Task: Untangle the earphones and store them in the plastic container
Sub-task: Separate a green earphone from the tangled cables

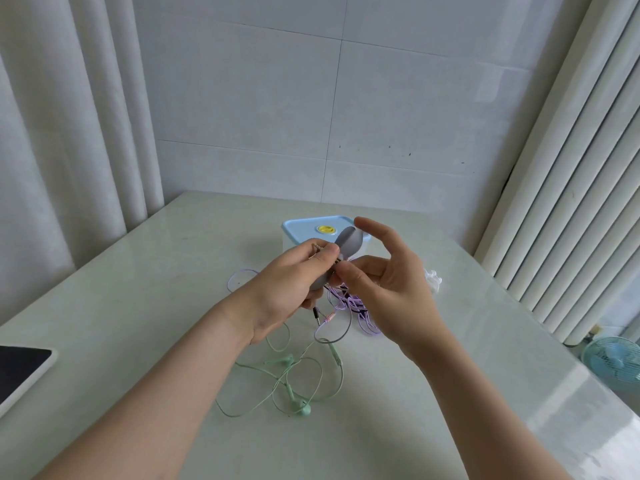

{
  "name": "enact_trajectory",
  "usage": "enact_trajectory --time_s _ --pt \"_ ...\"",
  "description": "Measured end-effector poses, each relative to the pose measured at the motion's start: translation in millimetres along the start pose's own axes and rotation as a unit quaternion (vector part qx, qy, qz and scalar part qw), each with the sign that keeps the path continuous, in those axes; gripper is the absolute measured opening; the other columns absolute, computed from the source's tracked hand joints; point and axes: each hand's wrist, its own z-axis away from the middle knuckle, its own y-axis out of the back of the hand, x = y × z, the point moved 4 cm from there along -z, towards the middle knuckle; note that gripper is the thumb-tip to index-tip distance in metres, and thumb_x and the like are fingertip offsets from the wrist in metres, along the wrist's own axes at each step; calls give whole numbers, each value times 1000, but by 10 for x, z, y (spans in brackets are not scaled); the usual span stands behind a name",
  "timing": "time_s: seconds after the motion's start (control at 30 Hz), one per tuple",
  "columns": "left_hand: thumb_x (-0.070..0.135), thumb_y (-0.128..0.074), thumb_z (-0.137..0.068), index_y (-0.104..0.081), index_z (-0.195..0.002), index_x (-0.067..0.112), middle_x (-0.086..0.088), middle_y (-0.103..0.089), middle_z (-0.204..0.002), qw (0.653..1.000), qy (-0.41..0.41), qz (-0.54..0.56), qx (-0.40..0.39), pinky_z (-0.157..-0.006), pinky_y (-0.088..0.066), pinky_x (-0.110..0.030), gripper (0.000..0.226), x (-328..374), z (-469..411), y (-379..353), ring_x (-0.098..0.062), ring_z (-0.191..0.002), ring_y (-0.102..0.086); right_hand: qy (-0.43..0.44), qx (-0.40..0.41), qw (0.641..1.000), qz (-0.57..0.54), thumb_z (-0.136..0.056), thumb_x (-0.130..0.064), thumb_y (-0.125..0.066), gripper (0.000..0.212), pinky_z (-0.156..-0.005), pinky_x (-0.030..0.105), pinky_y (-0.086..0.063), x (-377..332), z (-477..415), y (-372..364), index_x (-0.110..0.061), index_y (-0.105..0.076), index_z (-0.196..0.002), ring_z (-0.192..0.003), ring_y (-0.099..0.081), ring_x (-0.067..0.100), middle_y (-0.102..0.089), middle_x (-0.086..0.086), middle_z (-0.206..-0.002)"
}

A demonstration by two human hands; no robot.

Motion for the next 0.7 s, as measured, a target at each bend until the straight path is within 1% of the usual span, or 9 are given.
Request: enact_trajectory --time_s 0.1,0.2,0.27,0.33,0.4,0.47,0.53,0.6,0.7 --pt "44 -60 -102 -69 -103 20 -7 -52 -88 1000 -5 20 14 -69 -33 -34 26 6 -7 26 -15 -68 -44 -9 28 998 55 -96 -21 -78 46 -78 39 -60 4 3 25 -25 -57 -136 -79 -79 23 -80 9 -80" --pt "32 -54 -109 -70 -117 6 -4 -67 -89 998 3 57 22 -73 -46 -33 31 -2 -20 17 -17 -76 -61 9 78 990 116 -93 -29 -78 15 -77 48 -61 54 -19 75 -22 -71 -104 -73 -77 21 -78 3 -74" --pt "25 -55 -109 -68 -118 0 -12 -72 -96 996 9 89 9 -74 -56 -34 31 4 -19 -3 -25 -84 -69 38 102 985 135 -91 -23 -79 10 -77 51 -62 53 -32 104 -18 -73 -84 -74 -76 19 -77 -1 -75" --pt "20 -58 -107 -68 -121 -6 -23 -73 -104 992 11 125 -4 -77 -62 -38 32 16 -13 -3 -33 -93 -73 56 113 985 117 -93 -16 -79 12 -75 50 -63 42 -41 123 -14 -73 -82 -73 -76 20 -77 -1 -74" --pt "18 -60 -105 -66 -127 -8 -33 -70 -118 989 11 149 -15 -90 -63 -47 35 21 -13 11 -40 -102 -72 63 115 986 106 -95 -18 -79 12 -62 49 -61 32 -45 140 -14 -72 -86 -60 -71 19 -71 -2 -65" --pt "22 -58 -106 -66 -128 -8 -33 -69 -124 988 6 149 -24 -99 -60 -51 38 23 -10 14 -42 -110 -72 69 118 985 108 -94 -21 -80 12 -50 31 -49 28 -46 151 -16 -72 -87 -47 -54 11 -58 -6 -54" --pt "26 -56 -106 -67 -126 -7 -30 -73 -117 990 0 141 -24 -97 -61 -50 40 14 -13 18 -42 -112 -72 70 117 985 101 -93 -23 -81 12 -49 21 -37 27 -56 161 -15 -74 -88 -44 -45 7 -53 -5 -51" --pt "29 -59 -104 -69 -123 -4 -22 -75 -106 993 -8 118 -20 -87 -64 -46 39 7 -14 34 -37 -103 -73 68 116 987 89 -92 -27 -82 15 -50 24 -31 19 -61 173 -14 -75 -86 -48 -39 13 -54 12 -54" --pt "25 -65 -99 -71 -127 2 -23 -75 -113 996 -19 90 -23 -80 -63 -41 36 23 -8 49 -28 -95 -73 56 108 991 60 -93 -27 -81 17 -56 33 -34 41 -67 183 -12 -77 -86 -58 -43 18 -64 26 -68"
